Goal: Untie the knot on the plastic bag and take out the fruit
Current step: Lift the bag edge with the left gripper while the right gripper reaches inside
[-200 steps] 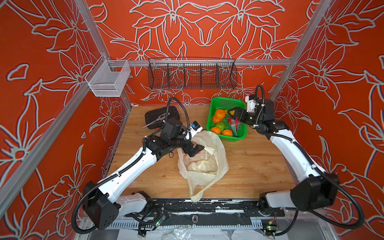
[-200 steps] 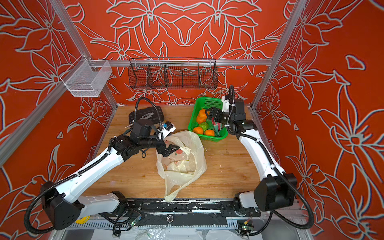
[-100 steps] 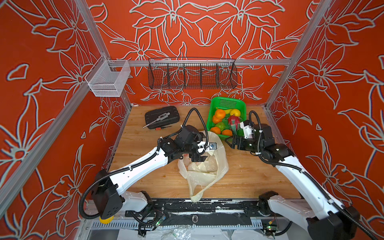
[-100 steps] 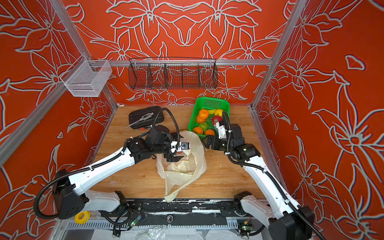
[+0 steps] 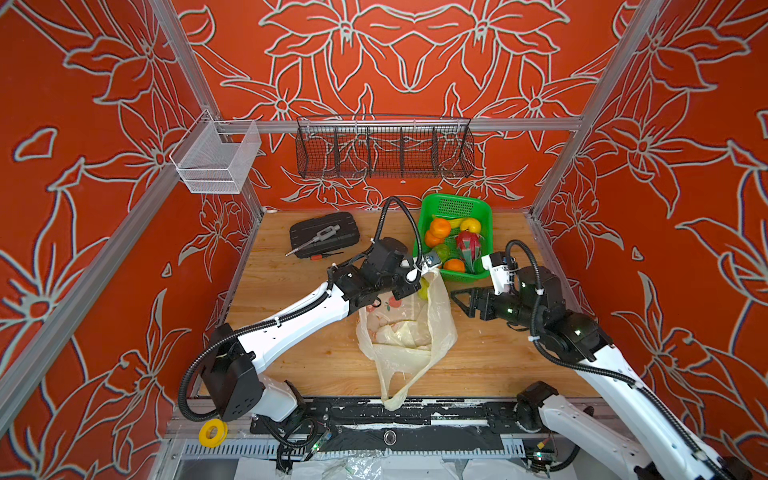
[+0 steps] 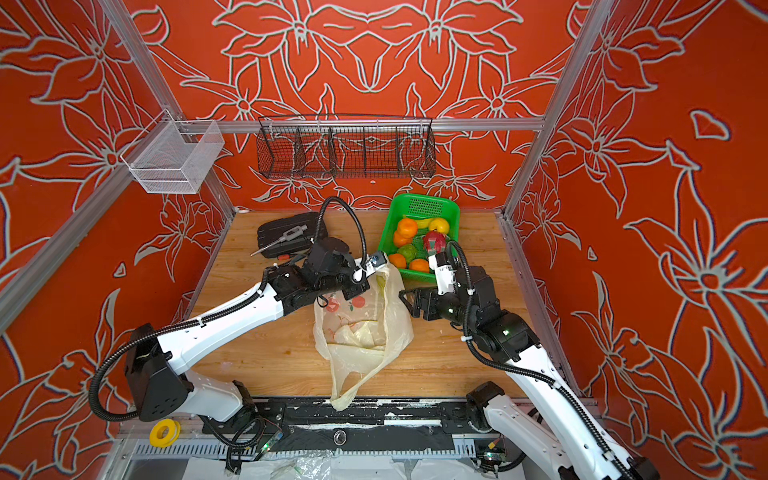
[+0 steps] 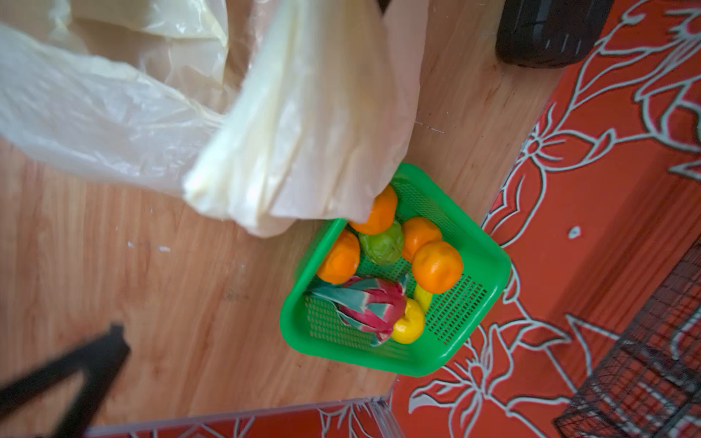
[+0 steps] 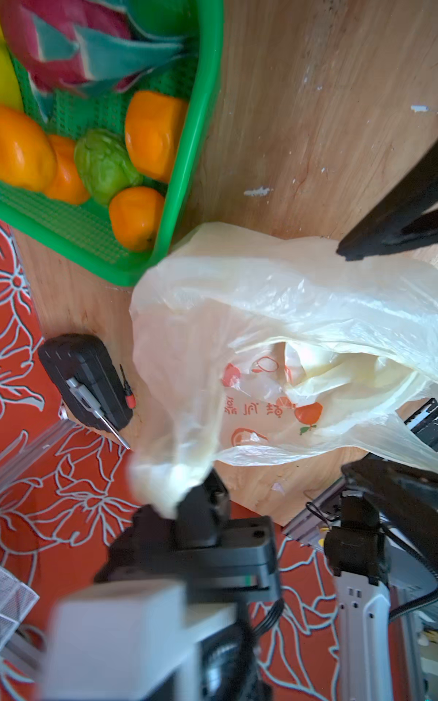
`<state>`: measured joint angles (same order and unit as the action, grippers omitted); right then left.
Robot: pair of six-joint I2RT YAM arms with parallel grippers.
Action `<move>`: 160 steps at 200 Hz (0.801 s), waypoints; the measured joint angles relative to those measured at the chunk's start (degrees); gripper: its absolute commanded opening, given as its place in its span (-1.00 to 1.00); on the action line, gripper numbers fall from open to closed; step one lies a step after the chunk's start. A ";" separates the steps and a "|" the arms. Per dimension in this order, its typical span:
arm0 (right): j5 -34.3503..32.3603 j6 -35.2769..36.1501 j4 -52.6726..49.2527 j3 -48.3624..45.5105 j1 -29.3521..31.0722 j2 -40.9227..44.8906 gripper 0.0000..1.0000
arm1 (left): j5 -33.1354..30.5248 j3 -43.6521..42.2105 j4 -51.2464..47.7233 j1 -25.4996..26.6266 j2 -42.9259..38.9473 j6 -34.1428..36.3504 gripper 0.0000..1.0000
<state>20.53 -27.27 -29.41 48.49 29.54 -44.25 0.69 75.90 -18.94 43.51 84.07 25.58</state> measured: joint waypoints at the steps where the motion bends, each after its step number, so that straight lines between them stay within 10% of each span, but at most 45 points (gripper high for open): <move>1: -0.07 0.02 0.04 -0.09 0.20 0.04 0.66 | -0.09 0.26 -0.09 0.00 0.09 -0.37 -1.00; 82: -5.66 -3.93 19.91 -10.78 25.00 -13.29 0.67 | -3.63 12.70 -8.39 0.00 6.38 -26.88 -1.00; 160: -25.27 -12.70 20.81 -11.13 24.65 -24.79 0.67 | -3.56 12.96 -12.66 -0.04 5.66 -36.89 -1.00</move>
<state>-4.73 -39.97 -8.60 37.36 54.19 -69.04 -2.87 88.86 -31.59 43.46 89.73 -11.31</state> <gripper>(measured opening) 0.840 0.047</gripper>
